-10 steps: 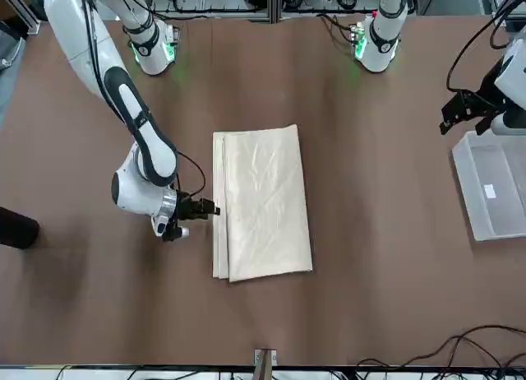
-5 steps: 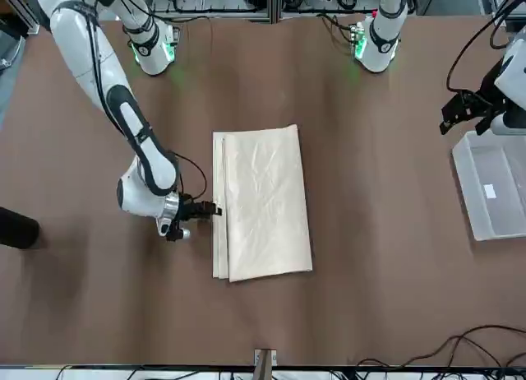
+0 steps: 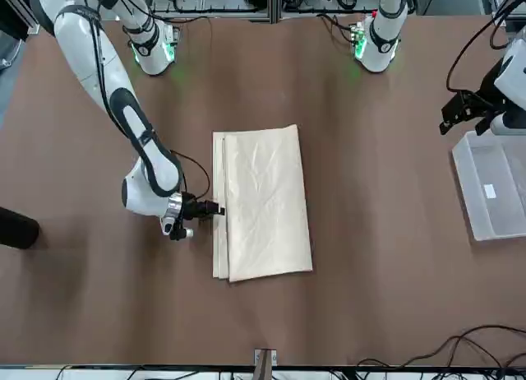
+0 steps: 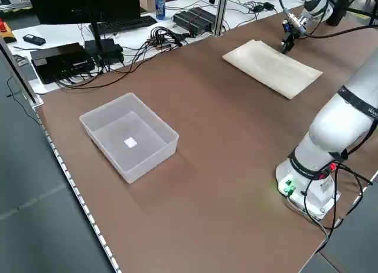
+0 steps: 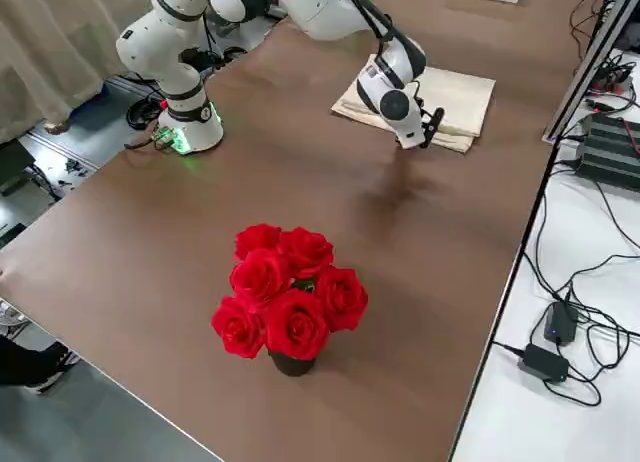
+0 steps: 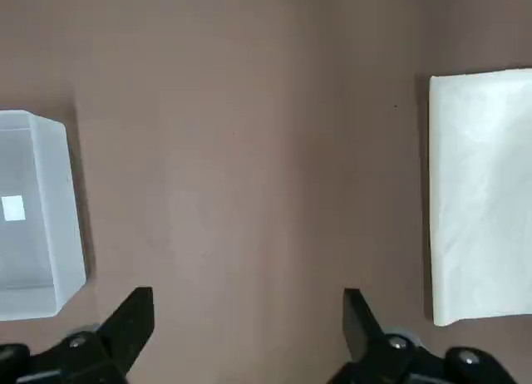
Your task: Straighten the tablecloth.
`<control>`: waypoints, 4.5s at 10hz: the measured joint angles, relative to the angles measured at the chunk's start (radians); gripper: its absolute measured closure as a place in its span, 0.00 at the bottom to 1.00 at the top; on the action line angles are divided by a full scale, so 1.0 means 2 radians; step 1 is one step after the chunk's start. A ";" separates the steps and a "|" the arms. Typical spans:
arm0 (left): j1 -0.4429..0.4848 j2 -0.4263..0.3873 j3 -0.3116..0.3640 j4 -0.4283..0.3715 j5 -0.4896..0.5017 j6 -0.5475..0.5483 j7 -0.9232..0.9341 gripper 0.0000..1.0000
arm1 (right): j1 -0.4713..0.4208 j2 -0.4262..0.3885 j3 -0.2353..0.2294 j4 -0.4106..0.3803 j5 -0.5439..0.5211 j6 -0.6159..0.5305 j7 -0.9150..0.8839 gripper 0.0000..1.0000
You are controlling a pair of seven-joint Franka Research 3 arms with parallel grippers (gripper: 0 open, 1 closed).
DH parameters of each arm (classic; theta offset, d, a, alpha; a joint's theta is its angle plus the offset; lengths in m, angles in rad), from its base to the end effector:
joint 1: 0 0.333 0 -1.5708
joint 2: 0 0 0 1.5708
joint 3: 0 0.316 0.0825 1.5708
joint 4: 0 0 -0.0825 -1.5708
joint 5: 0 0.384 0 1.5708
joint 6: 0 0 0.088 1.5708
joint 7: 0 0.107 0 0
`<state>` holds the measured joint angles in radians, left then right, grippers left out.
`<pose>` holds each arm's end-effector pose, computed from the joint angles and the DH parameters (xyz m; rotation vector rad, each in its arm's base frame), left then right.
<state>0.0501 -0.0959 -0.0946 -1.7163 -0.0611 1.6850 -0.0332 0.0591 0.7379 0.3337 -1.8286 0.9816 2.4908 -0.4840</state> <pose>0.5334 -0.0320 0.6176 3.0858 -0.0095 0.0959 0.5930 0.2310 0.1410 -2.3673 0.0528 0.0782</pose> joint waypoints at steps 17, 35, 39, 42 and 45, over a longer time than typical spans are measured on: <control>-0.001 0.005 -0.004 0.002 0.000 0.003 -0.001 0.00 | -0.072 -0.028 -0.004 -0.019 0.031 -0.045 -0.129 0.96; -0.001 0.047 -0.003 0.047 0.025 -0.001 -0.003 0.00 | -0.422 -0.077 -0.008 -0.046 -0.163 -0.234 -0.334 0.95; -0.004 0.065 -0.004 0.067 0.025 -0.001 -0.003 0.00 | -0.421 -0.076 -0.006 -0.024 -0.204 -0.233 -0.334 0.34; -0.004 0.077 -0.004 0.084 0.025 -0.001 -0.003 0.00 | -0.421 -0.076 -0.006 -0.008 -0.227 -0.234 -0.334 0.00; -0.005 0.078 -0.004 0.086 0.025 -0.001 -0.003 0.00 | -0.418 -0.075 -0.004 -0.002 -0.228 -0.241 -0.333 0.00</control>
<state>0.0403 0.0606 -0.1032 -1.5449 -0.0116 1.6840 -0.0399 -0.7770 0.5870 0.3262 -1.8326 0.5262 2.0084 -1.1491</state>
